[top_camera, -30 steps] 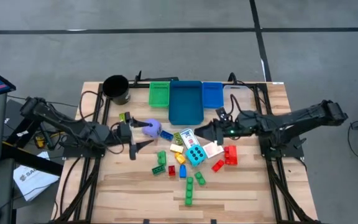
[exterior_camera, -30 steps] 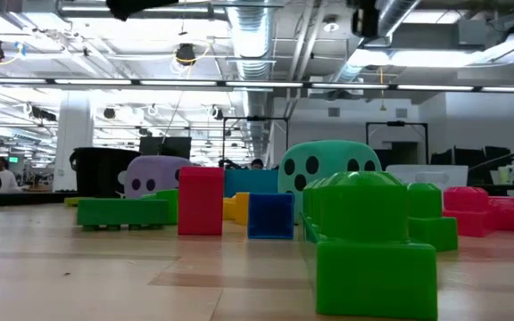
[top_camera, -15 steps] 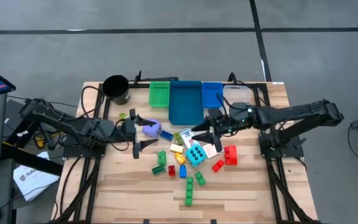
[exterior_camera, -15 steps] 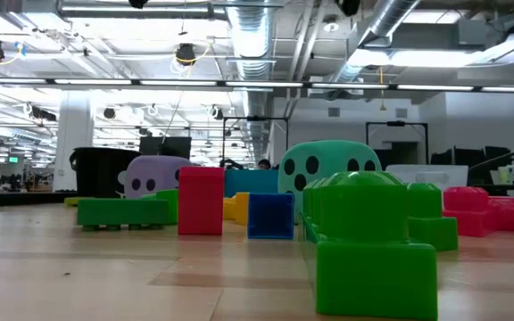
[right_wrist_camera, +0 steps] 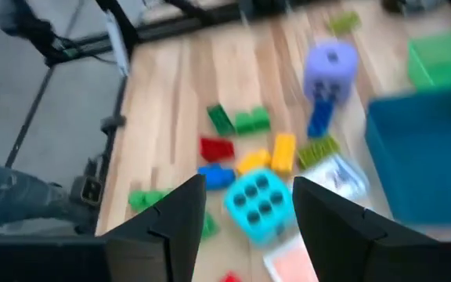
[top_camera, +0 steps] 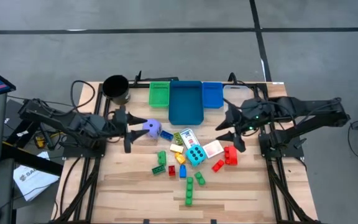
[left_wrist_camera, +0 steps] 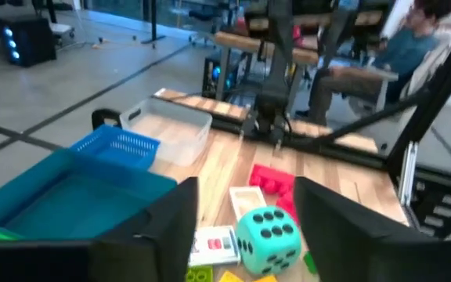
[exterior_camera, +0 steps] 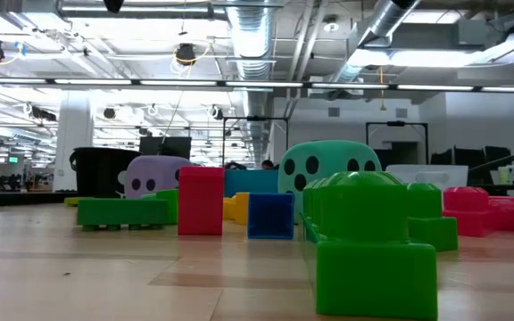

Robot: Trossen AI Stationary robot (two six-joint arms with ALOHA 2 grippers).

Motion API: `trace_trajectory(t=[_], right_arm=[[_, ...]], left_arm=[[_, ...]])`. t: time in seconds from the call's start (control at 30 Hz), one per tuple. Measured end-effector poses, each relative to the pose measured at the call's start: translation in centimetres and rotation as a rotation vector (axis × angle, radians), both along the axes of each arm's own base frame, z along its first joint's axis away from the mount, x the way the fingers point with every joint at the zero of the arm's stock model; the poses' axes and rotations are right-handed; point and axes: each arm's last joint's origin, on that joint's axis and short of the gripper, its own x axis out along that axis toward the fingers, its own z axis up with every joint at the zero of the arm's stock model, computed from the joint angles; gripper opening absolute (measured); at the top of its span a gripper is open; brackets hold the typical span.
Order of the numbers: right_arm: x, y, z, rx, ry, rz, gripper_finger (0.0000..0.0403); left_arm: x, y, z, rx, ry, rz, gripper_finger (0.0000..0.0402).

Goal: Pick & Place Toys
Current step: Put the large red game piece into the transparent bin

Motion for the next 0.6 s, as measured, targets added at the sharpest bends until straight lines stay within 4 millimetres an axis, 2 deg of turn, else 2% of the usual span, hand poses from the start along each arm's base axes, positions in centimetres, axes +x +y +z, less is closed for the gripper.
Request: trace_trajectory(t=[0.13,0.33,0.5,0.6], right_arm=[[-0.5,-0.1,-0.7,0.072,0.108,-0.074,0.0189],[0.0,0.0,-1.8,0.072,0.211,-0.09,0.0189],[1.0,0.4,-2.7,0.061,0.261,-0.076,0.0189],[1.8,0.9,-4.0,0.027,0.351,-0.045,0.0189]], left_arm=[[-0.1,0.0,0.2,-0.008,-0.021,0.0,0.0129],[0.1,-0.3,0.3,-0.086,-0.032,-0.095,0.0063],[0.1,-0.3,0.2,-0.099,-0.034,-0.094,0.0027],[0.2,-0.3,0.3,-0.101,-0.041,-0.093,0.0016]])
